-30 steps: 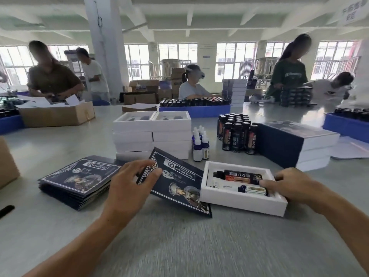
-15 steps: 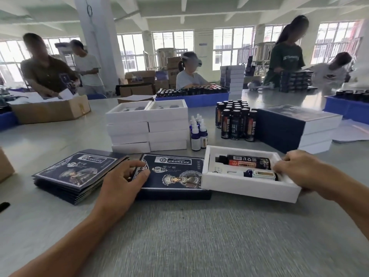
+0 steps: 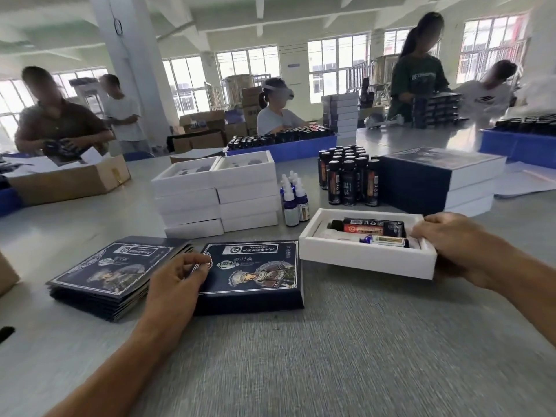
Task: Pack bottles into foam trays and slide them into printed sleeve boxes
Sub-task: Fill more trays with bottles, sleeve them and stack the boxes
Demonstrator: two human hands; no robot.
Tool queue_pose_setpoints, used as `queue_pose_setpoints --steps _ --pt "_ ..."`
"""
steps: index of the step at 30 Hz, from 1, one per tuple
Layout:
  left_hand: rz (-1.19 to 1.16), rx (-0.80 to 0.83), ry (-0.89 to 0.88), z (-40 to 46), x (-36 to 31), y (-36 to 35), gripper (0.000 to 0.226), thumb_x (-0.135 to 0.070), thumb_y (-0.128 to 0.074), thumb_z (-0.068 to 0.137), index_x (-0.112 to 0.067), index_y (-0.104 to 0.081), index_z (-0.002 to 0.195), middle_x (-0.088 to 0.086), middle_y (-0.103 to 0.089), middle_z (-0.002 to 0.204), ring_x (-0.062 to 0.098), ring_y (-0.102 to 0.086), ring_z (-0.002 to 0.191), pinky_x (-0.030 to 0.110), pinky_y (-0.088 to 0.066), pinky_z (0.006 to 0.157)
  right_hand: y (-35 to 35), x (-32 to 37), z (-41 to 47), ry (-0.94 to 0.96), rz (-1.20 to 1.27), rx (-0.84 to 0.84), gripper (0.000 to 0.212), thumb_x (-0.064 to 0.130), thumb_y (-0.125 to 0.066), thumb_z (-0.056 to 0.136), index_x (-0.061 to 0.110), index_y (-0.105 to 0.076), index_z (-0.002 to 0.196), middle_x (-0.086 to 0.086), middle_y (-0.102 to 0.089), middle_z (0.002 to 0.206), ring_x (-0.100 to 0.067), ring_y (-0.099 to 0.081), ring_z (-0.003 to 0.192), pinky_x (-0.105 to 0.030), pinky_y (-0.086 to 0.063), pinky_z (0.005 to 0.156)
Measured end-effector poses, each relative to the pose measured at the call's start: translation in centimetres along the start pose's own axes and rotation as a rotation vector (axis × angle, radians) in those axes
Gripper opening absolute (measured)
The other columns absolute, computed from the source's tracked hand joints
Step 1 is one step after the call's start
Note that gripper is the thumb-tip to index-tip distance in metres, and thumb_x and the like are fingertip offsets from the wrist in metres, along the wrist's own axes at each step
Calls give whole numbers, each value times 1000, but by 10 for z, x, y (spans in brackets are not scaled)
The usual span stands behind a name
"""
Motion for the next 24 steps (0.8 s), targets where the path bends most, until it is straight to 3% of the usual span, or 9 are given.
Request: queue_pose_setpoints --steps 8,11,18,24 --pt "-28 -6 60 4 9 2 17 -11 -60 94 -26 -68 94 6 -68 98 21 -65 89 25 -46 66 4 0 2 16 10 -45 5 20 -59 95 17 -57 93 -19 -69 94 -31 -65 69 -36 -54 52" --pt "-42 -21 61 4 9 3 17 -10 -60 94 -25 -69 94 9 -69 97 22 -65 86 26 -47 65 5 -3 5 14 13 -62 16 22 -60 95 14 -57 108 -17 -69 95 -30 -66 70 -37 -54 55" --pt "-80 -75 84 5 11 7 20 -8 -59 94 -26 -69 92 6 -68 95 16 -61 80 26 -45 63 -9 -8 8 19 -13 -28 30 25 -64 92 17 -55 119 -12 -70 97 -26 -70 76 -30 -54 48" --pt "-96 -93 97 5 12 8 22 -6 -58 94 -25 -68 90 6 -67 87 12 -57 72 23 -42 61 -12 -8 9 46 -41 2 32 27 -65 92 15 -54 119 -11 -70 102 -29 -70 87 -42 -60 69"
Point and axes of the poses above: each hand's wrist, its own z-axis towards the middle knuckle, its own y-axis out of the back of the hand, x = y × z, the point moved 9 cm from there along z, towards the middle knuckle
